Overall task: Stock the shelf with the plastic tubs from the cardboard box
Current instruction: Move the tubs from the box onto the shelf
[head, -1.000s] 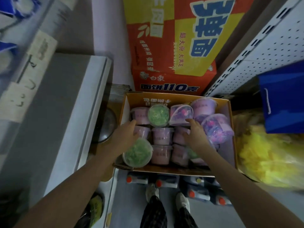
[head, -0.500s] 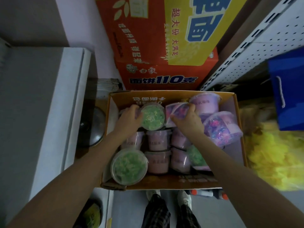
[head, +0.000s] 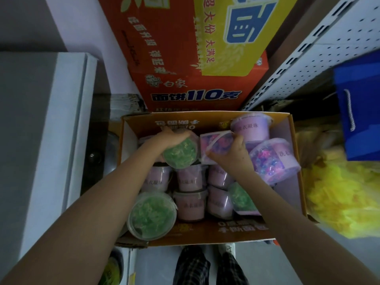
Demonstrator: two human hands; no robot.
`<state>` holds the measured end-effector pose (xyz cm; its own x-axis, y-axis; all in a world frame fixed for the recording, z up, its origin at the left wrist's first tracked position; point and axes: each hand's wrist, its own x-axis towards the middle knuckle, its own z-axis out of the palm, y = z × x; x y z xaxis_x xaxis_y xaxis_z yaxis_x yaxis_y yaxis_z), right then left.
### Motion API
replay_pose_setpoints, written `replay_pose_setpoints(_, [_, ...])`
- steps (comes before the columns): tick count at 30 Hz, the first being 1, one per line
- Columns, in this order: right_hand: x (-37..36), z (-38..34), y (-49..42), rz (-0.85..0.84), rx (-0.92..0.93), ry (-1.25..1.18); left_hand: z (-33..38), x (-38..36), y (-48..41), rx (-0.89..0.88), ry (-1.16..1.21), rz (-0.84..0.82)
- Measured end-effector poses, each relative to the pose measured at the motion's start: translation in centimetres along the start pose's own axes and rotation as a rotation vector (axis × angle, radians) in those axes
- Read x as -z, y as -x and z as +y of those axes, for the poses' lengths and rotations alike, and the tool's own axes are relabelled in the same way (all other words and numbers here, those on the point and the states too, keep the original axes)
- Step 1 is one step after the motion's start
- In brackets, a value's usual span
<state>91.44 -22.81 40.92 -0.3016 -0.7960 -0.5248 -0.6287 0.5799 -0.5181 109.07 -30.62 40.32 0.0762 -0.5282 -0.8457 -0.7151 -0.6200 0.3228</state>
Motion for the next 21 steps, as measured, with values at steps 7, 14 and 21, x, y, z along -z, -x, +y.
replay_pose_setpoints(7, [0.7,0.1,0.4,-0.010,-0.024,-0.048,-2.6,-0.1,1.8,-0.013,0.120,0.071])
replay_pose_setpoints(14, [2.4,-0.1,0.1,0.044,0.193,0.122,-5.8,-0.3,3.6,-0.196,0.357,0.279])
replay_pose_setpoints(21, [4.2,0.7,-2.2,-0.032,0.539,0.539,-6.7,0.4,4.3,-0.364,0.530,0.396])
